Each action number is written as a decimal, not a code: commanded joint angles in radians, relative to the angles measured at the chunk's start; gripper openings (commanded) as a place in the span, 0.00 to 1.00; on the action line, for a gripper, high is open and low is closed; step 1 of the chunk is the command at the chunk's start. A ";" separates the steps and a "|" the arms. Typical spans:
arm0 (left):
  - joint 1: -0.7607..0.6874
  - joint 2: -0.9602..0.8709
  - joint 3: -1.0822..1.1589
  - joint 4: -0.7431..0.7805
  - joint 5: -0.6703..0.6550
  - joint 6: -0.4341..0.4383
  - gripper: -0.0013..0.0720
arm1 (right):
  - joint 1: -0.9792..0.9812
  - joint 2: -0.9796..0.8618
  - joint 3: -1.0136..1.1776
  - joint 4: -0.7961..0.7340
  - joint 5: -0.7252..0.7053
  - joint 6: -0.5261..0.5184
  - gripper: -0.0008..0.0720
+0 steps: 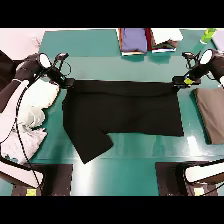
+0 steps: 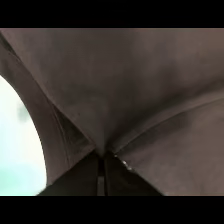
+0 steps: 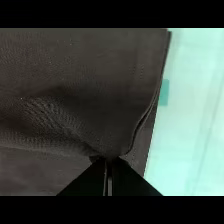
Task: Fold the shirts.
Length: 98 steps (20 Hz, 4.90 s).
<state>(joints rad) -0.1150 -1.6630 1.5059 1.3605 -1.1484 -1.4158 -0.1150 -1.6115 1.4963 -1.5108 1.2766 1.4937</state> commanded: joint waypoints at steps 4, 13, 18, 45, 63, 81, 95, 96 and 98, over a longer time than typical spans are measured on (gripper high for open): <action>0.000 0.041 -0.019 0.018 -0.066 -0.053 0.68 | -0.023 0.028 -0.002 0.001 0.005 0.008 0.55; -0.001 0.406 -0.363 0.098 -0.154 -0.178 0.68 | -0.111 0.396 -0.316 0.001 0.054 0.008 0.73; -0.001 0.637 -0.735 0.071 -0.108 -0.229 0.68 | -0.108 0.525 -0.611 0.061 0.057 0.009 0.80; -0.001 0.771 -0.972 -0.177 -0.024 -0.197 0.68 | 0.008 0.537 -0.837 0.043 -0.079 0.088 0.04; 0.000 0.673 -1.001 -0.321 0.114 -0.045 0.06 | 0.008 0.549 -0.837 0.044 -0.042 0.088 0.04; 0.000 0.996 -0.616 -0.122 -0.241 -0.087 0.06 | -0.169 1.001 -0.707 0.045 0.227 0.031 0.04; 0.000 0.330 -0.340 -0.052 0.223 -0.005 0.06 | -0.015 0.225 -0.225 0.051 0.038 0.062 0.04; 0.000 0.296 -0.320 -0.052 0.243 0.004 0.06 | -0.015 0.185 -0.191 0.051 0.037 0.063 0.04; 0.000 0.249 -0.299 -0.063 0.280 0.003 0.06 | -0.016 0.112 -0.130 0.051 0.047 0.076 0.04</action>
<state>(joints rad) -0.1165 -1.3220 1.1572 1.3048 -0.9463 -1.4258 -0.1383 -1.3819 1.2732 -1.4620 1.3247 1.5539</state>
